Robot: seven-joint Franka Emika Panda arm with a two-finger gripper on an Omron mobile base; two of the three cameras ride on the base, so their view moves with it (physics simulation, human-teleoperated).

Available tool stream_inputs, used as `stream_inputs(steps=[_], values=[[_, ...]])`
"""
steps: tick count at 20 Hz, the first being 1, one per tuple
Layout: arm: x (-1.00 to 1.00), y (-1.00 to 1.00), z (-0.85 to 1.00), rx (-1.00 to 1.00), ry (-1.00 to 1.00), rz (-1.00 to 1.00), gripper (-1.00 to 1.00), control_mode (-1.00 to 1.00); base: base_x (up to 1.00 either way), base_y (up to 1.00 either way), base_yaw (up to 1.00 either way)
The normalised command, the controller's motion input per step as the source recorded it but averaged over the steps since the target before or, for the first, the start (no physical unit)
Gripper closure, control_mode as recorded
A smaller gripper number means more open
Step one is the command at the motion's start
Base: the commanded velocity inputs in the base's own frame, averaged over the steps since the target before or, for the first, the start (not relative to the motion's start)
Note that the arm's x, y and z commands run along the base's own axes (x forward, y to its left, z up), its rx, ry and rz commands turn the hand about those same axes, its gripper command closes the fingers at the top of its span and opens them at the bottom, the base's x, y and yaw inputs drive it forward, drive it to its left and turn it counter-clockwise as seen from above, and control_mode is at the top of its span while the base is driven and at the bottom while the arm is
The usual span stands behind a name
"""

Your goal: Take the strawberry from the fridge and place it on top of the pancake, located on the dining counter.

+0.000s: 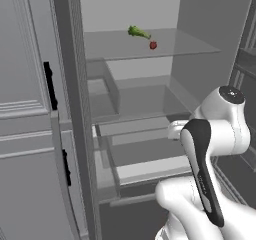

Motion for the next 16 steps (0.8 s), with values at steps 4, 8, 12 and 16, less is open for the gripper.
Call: stream_inputs(steps=[4, 8, 12, 16], values=[[0.00, 0.00, 0.00, 0.00, 0.00, 0.00, -1.00, 1.00, 0.50, -0.03, 0.02], [0.00, 0.00, 0.00, 0.00, 0.00, 0.00, -1.00, 1.00, 0.42, -0.13, 0.00], [0.00, 0.00, 0.00, 0.00, 0.00, 0.00, -1.00, 1.00, 0.35, -0.20, 0.00], [0.00, 0.00, 0.00, 0.00, 0.00, 0.00, -1.00, 1.00, 0.30, -0.25, 0.00]])
